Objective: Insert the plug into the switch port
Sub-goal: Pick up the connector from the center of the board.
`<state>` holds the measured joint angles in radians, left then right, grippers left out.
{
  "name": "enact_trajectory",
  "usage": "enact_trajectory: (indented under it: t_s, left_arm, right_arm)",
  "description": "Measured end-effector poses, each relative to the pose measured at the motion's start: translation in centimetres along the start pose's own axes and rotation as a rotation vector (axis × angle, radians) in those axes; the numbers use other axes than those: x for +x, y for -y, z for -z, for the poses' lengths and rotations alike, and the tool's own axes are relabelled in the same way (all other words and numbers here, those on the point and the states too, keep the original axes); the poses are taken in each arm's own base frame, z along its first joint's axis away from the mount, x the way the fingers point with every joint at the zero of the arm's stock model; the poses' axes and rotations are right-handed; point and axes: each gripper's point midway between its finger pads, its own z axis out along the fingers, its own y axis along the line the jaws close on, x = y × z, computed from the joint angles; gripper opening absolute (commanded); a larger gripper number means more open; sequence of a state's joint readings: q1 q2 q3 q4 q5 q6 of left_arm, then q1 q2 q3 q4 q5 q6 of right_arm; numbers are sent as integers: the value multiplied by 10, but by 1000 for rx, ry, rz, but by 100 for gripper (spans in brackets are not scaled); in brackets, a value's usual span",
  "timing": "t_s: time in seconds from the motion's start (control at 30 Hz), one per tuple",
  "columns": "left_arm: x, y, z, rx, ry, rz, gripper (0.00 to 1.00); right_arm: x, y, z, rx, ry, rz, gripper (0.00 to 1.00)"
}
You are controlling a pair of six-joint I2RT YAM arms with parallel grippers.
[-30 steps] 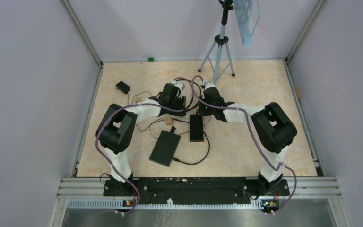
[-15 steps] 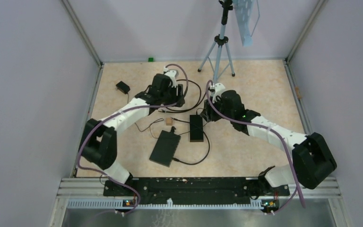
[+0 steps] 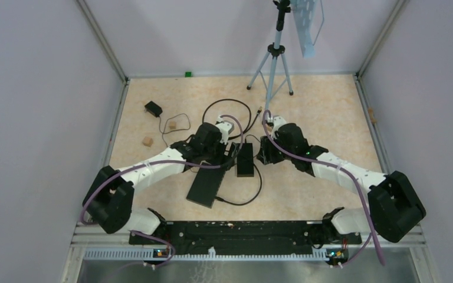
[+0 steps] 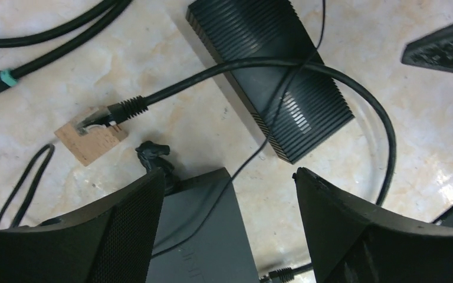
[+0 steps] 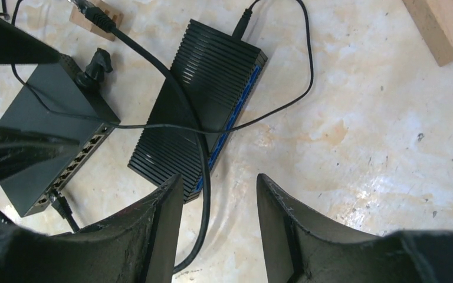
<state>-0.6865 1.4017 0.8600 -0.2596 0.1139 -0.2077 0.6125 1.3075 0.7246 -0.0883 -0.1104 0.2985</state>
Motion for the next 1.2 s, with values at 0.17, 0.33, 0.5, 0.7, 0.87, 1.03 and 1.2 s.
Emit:
enact_trajectory:
  t_s: [0.17, 0.33, 0.5, 0.7, 0.87, 1.03, 1.2]
  left_arm:
    - [4, -8, -10, -34, -12, -33, 80]
    - [16, 0, -20, 17, -59, -89, 76]
    - [26, 12, -29, 59, -103, -137, 69]
    - [40, 2, -46, -11, -196, -159, 55]
    - [35, -4, -44, -59, -204, -171, 23]
    - [6, -3, -39, -88, -162, -194, 8]
    - [-54, 7, -30, -98, -36, -217, 1]
  right_arm:
    - [3, -2, 4, -13, -4, -2, 49]
    - [0, -4, 7, -19, 8, 0, 49]
    - [7, -2, 8, -16, -2, -1, 49]
    - [11, -1, 8, -15, -10, -2, 49]
    - [11, -1, 8, -15, -7, -1, 49]
    - [7, -1, 11, -15, 8, 0, 49]
    - [0, -1, 16, -8, 37, 3, 49]
